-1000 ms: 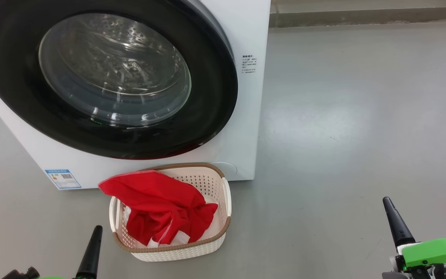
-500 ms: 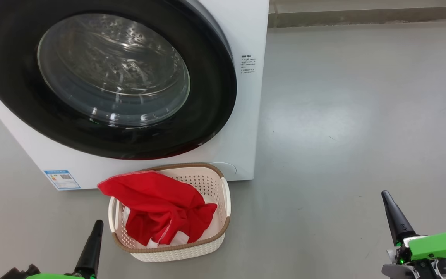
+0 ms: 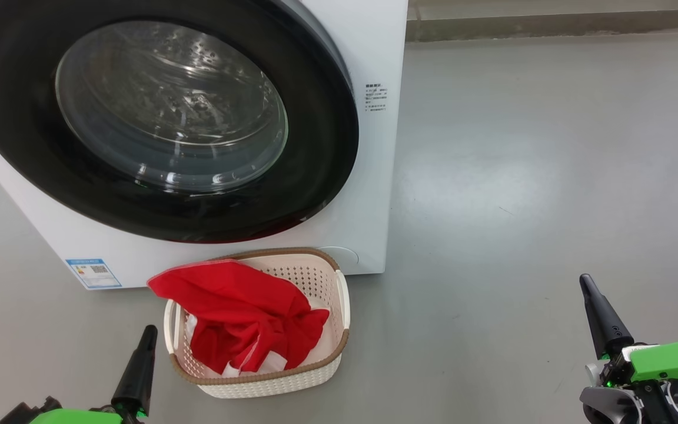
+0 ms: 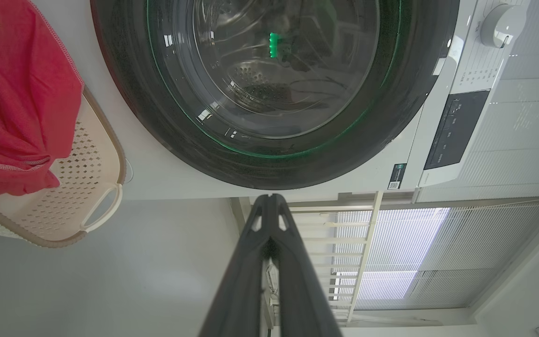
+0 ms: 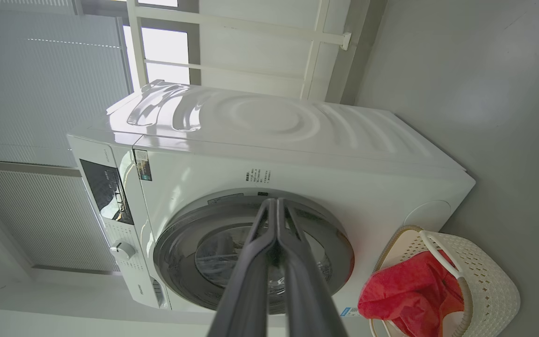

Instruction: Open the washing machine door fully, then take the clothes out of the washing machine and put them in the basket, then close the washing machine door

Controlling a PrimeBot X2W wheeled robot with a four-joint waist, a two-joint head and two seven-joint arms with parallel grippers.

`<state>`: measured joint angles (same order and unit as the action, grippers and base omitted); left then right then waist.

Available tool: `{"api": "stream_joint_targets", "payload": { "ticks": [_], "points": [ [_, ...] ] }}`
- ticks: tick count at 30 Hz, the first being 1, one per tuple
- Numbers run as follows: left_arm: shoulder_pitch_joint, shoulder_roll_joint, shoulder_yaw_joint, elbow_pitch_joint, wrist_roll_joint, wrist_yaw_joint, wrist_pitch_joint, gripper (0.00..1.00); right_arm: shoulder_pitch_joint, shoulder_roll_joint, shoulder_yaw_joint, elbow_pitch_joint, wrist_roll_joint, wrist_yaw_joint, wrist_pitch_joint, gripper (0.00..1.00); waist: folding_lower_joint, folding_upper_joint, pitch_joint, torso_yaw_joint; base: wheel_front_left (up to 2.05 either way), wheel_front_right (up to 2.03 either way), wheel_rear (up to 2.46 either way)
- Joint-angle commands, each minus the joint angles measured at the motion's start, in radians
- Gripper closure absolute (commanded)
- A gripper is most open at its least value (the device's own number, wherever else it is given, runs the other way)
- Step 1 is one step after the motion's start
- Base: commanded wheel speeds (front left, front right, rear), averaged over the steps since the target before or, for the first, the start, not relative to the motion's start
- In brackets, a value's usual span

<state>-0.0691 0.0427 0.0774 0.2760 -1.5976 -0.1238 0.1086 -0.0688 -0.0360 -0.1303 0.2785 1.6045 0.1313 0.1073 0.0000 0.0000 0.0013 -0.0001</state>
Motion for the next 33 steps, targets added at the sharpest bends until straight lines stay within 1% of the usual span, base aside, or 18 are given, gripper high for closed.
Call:
{"api": "stream_joint_targets", "payload": {
  "ticks": [1, 33],
  "points": [
    [-0.044, 0.008, 0.038, -0.026, -0.010, -0.007, 0.006, 1.00, -0.044, -0.014, 0.015, -0.030, 0.003, -0.001, 0.007, 1.00, 0.0000, 0.0000, 0.000, 0.000, 0.00, 0.00, 0.00],
    [-0.044, 0.008, 0.038, -0.027, -0.010, -0.007, 0.006, 1.00, -0.044, -0.014, 0.015, -0.030, 0.003, -0.001, 0.007, 1.00, 0.0000, 0.0000, 0.000, 0.000, 0.00, 0.00, 0.00]
  ]
}}
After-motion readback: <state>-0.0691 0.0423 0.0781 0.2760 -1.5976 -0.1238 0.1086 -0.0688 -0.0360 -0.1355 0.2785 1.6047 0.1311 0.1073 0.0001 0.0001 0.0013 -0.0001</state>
